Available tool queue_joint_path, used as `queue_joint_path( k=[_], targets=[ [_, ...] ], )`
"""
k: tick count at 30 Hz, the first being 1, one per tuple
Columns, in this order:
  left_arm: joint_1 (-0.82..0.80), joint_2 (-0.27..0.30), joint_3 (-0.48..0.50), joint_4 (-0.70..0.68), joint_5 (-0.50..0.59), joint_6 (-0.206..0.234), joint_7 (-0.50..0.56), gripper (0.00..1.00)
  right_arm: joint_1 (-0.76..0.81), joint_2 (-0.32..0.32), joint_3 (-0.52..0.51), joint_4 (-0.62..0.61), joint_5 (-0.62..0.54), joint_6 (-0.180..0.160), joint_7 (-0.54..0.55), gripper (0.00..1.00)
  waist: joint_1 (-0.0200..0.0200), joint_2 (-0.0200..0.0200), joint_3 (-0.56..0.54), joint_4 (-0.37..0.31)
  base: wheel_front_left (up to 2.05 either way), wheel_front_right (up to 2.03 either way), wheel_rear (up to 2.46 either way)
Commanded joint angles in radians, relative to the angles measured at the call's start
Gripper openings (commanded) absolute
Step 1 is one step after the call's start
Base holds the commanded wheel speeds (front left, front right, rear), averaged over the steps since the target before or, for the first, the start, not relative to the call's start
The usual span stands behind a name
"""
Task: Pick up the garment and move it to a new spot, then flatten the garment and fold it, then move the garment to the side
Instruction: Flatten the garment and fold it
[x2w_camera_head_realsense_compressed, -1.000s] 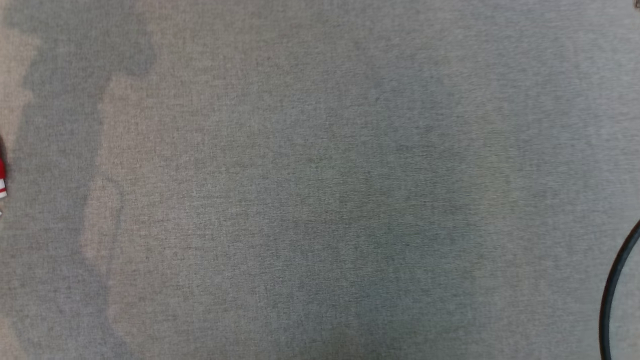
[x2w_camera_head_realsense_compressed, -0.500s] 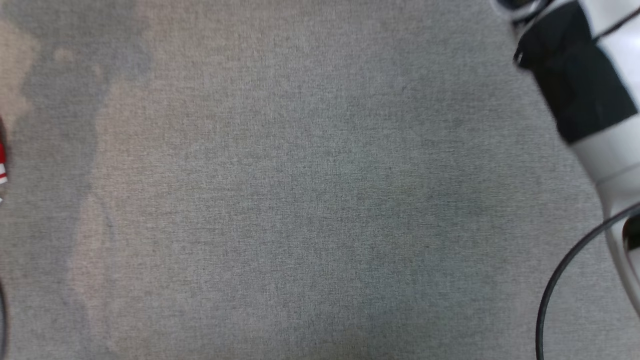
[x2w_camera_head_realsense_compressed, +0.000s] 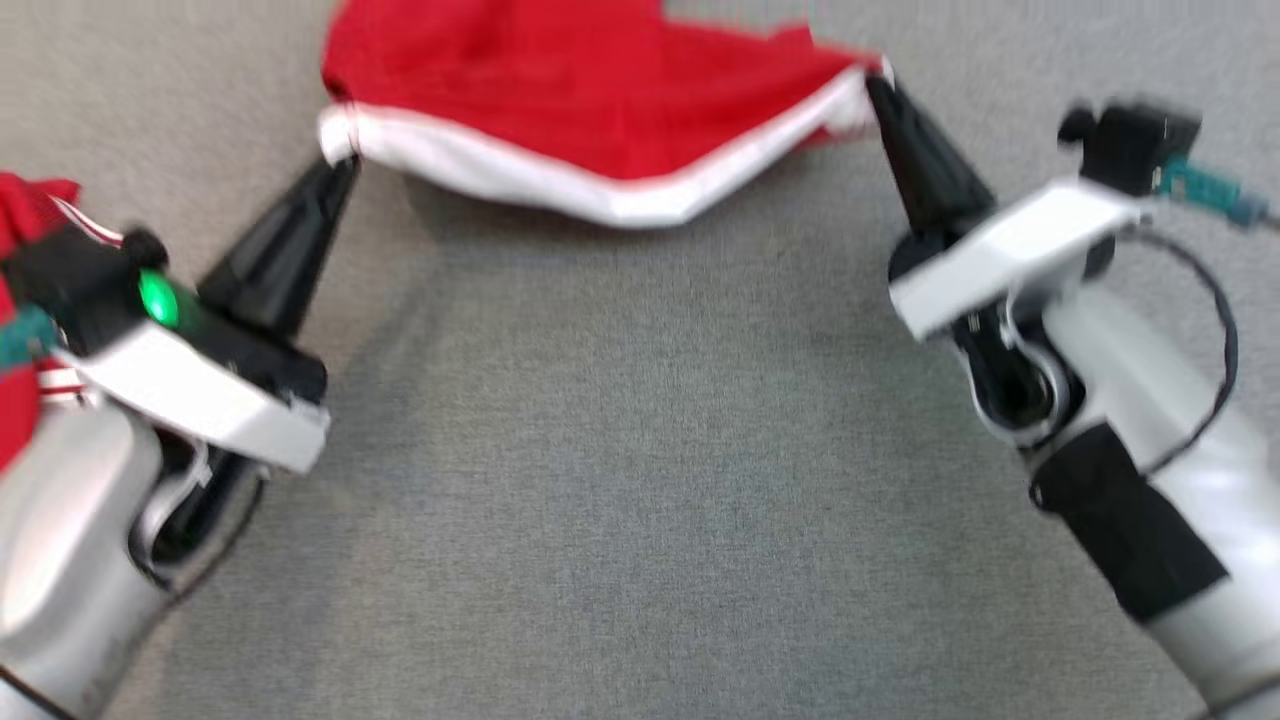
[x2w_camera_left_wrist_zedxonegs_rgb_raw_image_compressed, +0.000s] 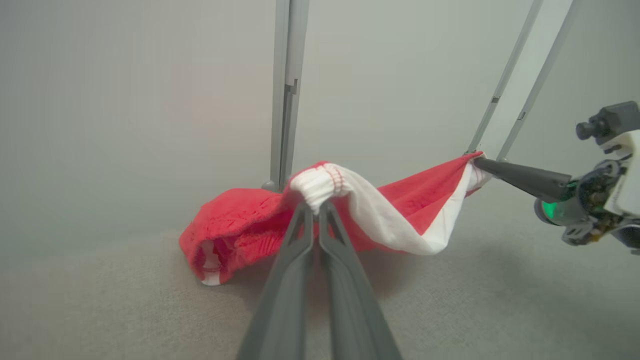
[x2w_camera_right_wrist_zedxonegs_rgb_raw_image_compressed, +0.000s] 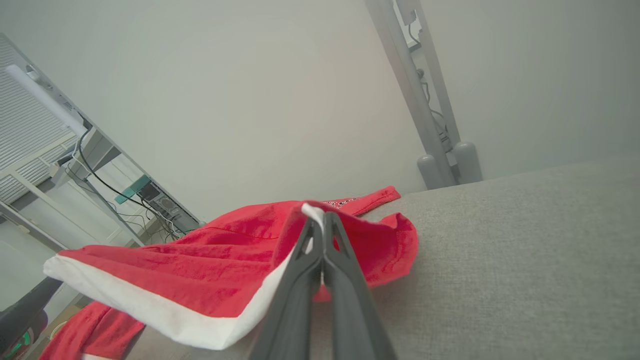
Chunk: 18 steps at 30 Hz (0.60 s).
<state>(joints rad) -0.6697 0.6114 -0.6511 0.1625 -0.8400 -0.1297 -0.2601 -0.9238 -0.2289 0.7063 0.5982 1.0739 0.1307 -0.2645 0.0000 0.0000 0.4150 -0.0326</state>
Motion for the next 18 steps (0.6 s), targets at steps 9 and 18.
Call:
queue_joint_path(
  k=[9, 18],
  targets=[
    [0.284, -0.095, 0.061, -0.034, 0.066, -0.001, -0.005, 0.0, 0.303, -0.06, -0.027, -0.14, 0.03, 0.0, -0.002, 0.0, 0.0, 0.0, -0.195, 0.023, 0.0, 0.0, 0.0],
    [0.493, -0.182, 0.055, -0.002, 0.081, -0.001, -0.005, 0.0, 0.493, -0.135, -0.038, -0.215, 0.079, 0.0, 0.019, 0.0, 0.0, 0.0, -0.308, 0.017, 0.0, 0.0, 0.0]
  ],
)
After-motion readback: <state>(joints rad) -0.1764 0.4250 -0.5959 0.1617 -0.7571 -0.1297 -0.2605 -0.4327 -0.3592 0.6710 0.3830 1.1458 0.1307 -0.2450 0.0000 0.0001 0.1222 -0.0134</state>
